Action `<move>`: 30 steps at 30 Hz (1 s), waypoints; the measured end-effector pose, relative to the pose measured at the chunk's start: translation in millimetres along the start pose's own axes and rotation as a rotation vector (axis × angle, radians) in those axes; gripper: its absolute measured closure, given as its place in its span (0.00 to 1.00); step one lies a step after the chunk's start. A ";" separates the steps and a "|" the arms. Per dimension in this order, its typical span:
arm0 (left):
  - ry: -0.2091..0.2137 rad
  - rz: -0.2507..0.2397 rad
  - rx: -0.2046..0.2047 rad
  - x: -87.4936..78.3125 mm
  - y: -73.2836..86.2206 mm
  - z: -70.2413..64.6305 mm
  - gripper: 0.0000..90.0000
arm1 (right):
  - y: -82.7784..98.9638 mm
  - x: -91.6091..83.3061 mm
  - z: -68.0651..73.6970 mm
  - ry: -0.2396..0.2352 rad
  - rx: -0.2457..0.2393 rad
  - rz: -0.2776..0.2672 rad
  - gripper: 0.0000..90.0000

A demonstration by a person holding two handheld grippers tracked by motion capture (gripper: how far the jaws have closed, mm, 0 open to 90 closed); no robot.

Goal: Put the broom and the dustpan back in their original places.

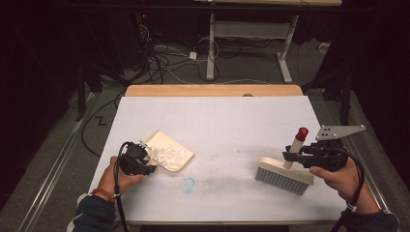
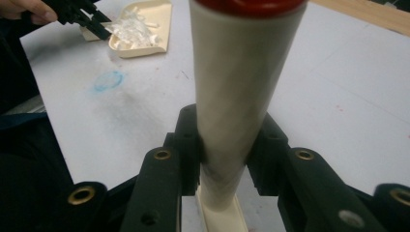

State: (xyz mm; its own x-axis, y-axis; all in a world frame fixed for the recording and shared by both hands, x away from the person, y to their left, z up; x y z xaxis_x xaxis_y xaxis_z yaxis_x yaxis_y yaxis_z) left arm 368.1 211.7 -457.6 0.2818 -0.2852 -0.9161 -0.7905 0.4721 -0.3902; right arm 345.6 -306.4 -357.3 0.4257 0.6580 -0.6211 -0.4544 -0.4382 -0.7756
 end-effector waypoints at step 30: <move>-0.035 -0.114 -0.206 -4.4 2.9 -6.3 0.43 | -6.3 29.6 -44.1 0.206 0.123 0.037 0.70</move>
State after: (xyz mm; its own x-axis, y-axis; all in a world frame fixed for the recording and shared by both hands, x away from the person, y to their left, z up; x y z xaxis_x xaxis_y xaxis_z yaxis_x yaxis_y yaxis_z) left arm 361.1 209.1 -454.1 0.3919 -0.2958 -0.8712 -0.8456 0.2574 -0.4677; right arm 395.6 -311.1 -375.8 0.5523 0.4984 -0.6683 -0.5589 -0.3735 -0.7404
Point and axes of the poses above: each handheld gripper's, and its own axes: x roughly forward along the jaws, y roughly out of its underside, z roughly to its left, the point moved 1 cm from there along x, roughly forward along the jaws
